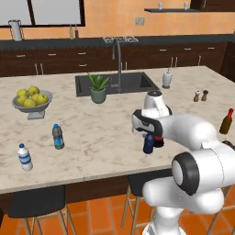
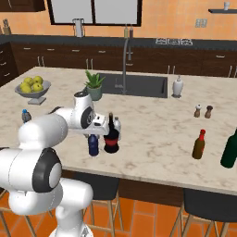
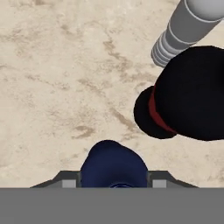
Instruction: Move the plastic bottles in the middle to the plastics group, and the glass bottles in the middle to the glass group.
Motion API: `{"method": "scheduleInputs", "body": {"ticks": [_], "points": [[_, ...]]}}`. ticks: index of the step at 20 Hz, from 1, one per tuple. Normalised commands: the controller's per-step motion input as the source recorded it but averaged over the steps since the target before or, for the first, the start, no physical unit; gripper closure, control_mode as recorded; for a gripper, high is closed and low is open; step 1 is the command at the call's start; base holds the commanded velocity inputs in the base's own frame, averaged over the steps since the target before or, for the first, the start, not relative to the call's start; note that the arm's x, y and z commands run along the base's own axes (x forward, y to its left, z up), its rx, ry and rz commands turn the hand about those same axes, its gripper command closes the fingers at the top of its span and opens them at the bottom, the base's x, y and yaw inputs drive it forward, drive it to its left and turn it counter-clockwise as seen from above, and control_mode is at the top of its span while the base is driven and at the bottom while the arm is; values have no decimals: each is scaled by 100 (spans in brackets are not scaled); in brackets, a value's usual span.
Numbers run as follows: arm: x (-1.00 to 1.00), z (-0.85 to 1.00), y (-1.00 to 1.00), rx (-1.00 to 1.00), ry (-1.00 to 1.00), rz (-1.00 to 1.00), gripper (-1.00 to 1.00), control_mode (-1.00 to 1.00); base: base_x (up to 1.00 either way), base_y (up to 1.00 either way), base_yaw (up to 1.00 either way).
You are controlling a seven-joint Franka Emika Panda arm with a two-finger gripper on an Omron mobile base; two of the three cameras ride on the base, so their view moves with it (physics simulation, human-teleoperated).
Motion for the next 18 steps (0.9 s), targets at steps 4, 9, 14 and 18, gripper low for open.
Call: {"method": "scheduleInputs", "body": {"ticks": [4,9,14,18], "points": [[-18,49,81,0,-2,2,100,-100,0,0,0],[-1,21,100,0,0,2,100,-100,0,0,0],[0,5,100,0,-4,3,100,-100,0,0,0],[0,3,100,1,-5,3,100,-100,0,0,0]]}}
